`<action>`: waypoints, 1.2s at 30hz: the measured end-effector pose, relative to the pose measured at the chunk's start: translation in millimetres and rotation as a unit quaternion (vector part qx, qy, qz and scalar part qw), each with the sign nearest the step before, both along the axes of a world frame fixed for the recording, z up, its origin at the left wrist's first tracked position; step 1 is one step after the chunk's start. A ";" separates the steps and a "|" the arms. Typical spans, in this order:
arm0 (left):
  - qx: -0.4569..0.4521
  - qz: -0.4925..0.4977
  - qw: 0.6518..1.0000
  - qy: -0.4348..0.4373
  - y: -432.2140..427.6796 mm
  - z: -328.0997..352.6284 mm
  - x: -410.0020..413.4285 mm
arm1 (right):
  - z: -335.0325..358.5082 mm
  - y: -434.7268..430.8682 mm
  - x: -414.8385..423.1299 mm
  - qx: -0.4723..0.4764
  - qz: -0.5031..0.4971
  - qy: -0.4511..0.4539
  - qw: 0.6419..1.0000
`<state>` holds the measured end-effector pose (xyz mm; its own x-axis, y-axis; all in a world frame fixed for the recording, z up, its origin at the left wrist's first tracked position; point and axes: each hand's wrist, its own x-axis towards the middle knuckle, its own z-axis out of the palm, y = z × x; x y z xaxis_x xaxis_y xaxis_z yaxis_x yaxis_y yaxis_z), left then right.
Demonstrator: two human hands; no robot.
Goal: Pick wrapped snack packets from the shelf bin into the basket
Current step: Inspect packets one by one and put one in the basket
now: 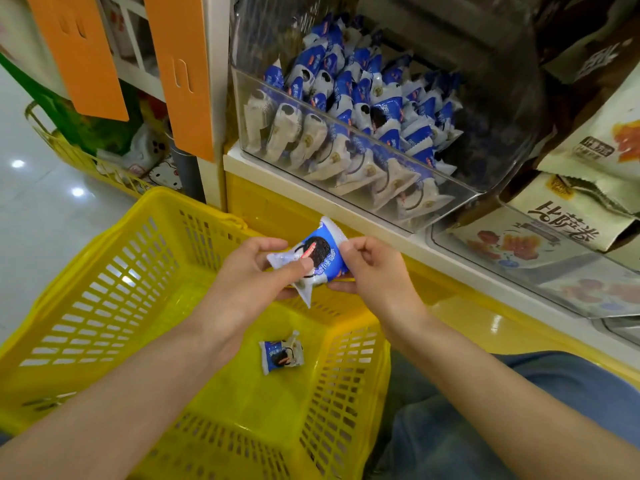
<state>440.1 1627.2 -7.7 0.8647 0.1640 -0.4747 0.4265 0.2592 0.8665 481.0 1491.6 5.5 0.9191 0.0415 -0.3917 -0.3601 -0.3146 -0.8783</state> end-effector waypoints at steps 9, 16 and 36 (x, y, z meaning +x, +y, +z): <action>0.035 0.016 0.998 -0.055 3.6 0.1 -0.9 | 2.7 2.2 -6.1 0.095 0.043 0.217 0.971; 0.227 -0.074 0.961 -0.140 8.9 2.1 1.1 | 2.6 6.1 -8.6 -0.112 0.232 -0.150 0.955; 0.146 -0.096 0.983 -0.054 2.6 -1.4 3.4 | 2.8 1.6 -14.1 -0.172 0.235 -0.266 0.919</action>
<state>443.4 1629.9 -9.1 0.9358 0.1094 -0.3351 0.3446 -0.0835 0.9350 466.9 1493.2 8.3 0.8965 0.4410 0.0428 0.3376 -0.6173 -0.7106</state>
